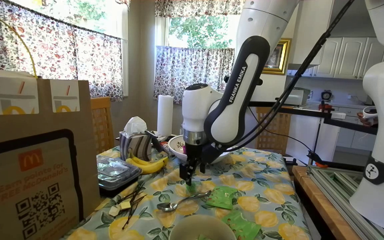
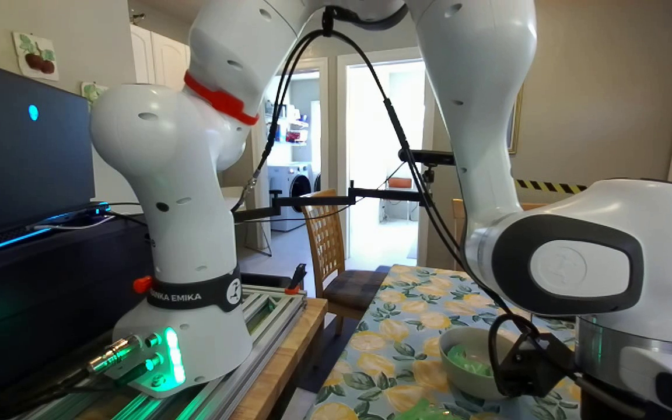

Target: Put the green toy on the silver spoon then place the toy back in the bowl.

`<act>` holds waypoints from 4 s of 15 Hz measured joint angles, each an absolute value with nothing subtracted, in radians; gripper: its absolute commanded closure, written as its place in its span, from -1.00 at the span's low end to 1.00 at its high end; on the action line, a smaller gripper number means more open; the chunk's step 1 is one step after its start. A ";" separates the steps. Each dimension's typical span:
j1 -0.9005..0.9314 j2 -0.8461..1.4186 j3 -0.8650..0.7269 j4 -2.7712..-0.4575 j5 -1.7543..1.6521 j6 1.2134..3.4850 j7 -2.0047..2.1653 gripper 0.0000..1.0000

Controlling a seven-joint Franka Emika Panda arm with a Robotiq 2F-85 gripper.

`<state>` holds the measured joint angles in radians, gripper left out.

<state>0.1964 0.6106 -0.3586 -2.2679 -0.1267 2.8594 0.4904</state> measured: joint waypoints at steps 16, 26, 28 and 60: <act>0.155 0.618 -0.274 -2.240 -0.099 2.958 0.388 1.00; 0.057 0.539 -0.067 -2.243 -0.074 2.989 0.233 0.99; 0.043 0.538 -0.041 -2.242 -0.066 2.984 0.213 0.99; 0.027 0.616 -0.034 -2.175 -0.066 2.925 0.147 0.99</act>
<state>0.0273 0.6163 -0.0336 -2.1753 -0.0662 2.9252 0.1467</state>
